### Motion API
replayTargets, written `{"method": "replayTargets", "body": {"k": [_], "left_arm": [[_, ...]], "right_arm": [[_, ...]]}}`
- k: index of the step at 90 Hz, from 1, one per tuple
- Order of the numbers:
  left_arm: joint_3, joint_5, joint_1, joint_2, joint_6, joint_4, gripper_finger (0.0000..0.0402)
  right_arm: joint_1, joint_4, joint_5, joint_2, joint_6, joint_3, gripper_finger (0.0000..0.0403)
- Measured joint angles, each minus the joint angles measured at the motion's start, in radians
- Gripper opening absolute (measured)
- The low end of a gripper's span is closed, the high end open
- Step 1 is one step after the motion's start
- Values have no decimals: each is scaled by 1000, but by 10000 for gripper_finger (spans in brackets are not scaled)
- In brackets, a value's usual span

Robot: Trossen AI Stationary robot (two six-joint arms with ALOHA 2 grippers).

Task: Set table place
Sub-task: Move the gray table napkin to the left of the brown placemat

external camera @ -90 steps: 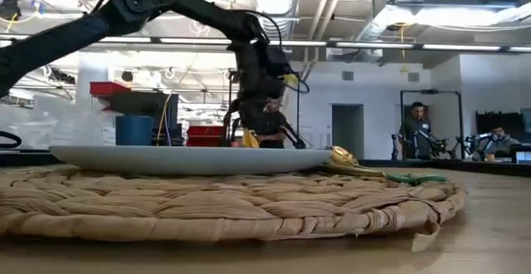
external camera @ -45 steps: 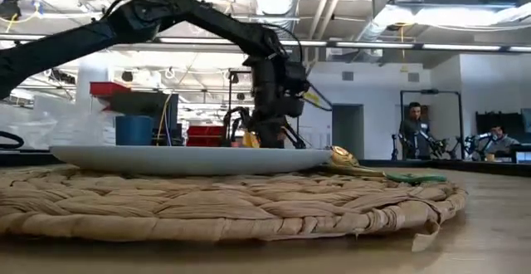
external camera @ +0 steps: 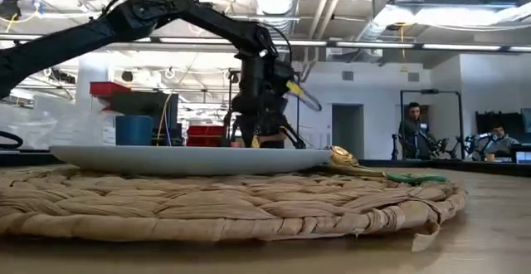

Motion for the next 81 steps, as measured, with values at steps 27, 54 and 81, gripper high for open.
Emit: {"method": "replayTargets", "body": {"k": [27,54,81], "left_arm": [[-5,49,11,11,144,-1,0],[-5,91,51,11,373,-53,0],[-5,99,1,11,685,65,0]], "right_arm": [[42,57,3,0,-8,0,0],[57,59,2,0,-50,0,0],[56,57,2,-1,-69,0,0]]}}
